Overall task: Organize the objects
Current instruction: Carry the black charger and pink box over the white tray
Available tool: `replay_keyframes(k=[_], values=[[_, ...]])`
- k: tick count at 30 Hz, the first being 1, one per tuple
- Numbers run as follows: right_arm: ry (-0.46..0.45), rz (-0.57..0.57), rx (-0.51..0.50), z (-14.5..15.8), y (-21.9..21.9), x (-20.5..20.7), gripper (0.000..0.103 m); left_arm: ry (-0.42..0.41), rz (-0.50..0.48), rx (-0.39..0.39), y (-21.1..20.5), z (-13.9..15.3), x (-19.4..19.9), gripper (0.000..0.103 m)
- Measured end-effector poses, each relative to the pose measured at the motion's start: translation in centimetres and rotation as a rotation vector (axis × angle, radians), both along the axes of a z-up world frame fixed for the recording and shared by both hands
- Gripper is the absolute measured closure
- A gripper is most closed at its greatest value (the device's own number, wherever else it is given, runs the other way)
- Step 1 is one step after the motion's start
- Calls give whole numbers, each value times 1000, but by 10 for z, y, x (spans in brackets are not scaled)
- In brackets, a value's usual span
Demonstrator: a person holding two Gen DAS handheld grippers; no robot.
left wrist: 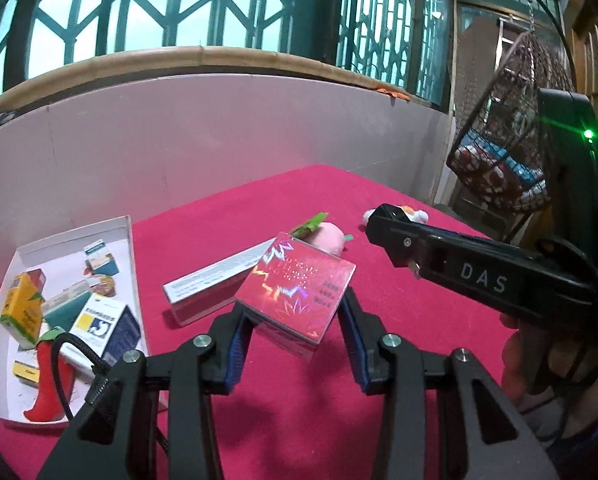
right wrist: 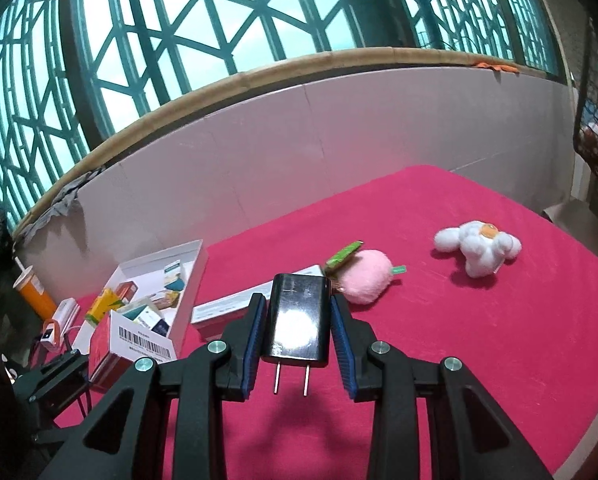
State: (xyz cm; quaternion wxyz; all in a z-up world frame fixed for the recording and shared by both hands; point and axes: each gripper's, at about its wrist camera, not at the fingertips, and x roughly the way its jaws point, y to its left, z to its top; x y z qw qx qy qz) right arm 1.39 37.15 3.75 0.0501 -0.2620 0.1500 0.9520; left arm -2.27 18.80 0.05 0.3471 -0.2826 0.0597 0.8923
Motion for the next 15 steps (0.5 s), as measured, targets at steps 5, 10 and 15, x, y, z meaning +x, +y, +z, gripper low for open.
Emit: replay_keyframes(k=[5, 10, 15], values=[[7, 21, 19, 6, -15, -1, 69, 8, 32, 20, -17, 6, -1, 62], [6, 45, 41, 11, -31, -5, 69, 19, 62, 46, -34, 11, -3, 62], [6, 73, 59, 13, -47, -8, 69, 20, 93, 64, -50, 11, -4, 62]])
